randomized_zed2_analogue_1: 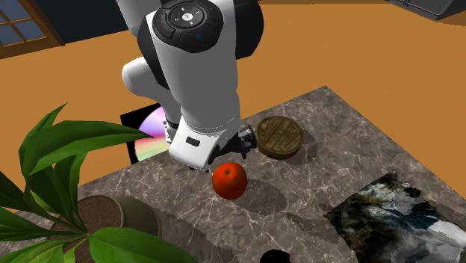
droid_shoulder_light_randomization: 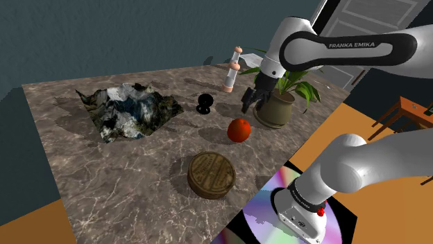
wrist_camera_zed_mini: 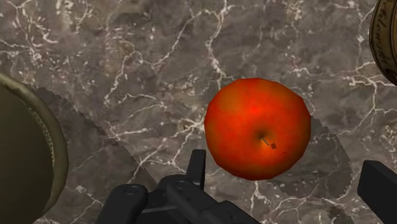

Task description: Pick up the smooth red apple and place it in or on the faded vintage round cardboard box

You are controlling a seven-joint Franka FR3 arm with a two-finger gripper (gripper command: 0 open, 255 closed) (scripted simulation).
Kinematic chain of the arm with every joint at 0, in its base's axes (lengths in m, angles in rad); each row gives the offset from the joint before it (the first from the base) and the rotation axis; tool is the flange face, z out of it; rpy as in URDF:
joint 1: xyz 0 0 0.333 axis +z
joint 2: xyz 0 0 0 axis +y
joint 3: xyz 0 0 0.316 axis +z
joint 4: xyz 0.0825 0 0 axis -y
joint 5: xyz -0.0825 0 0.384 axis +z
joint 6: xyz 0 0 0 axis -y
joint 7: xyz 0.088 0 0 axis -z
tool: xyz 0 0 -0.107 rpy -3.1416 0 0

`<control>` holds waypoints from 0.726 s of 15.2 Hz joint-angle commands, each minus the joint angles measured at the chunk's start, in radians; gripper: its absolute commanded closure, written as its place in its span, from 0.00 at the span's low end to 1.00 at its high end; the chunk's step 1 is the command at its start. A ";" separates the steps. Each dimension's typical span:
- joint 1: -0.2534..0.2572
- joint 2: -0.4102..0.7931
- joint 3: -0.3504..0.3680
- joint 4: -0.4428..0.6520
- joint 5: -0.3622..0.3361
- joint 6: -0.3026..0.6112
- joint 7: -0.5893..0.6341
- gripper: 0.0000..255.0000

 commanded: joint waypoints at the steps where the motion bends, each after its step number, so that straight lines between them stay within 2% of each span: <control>1: 0.004 0.011 0.003 -0.024 0.008 0.033 0.003 0.00; 6: 0.010 0.040 0.008 -0.081 0.016 0.119 -0.001 0.00; 11: 0.010 0.040 0.008 -0.081 0.016 0.119 -0.001 0.00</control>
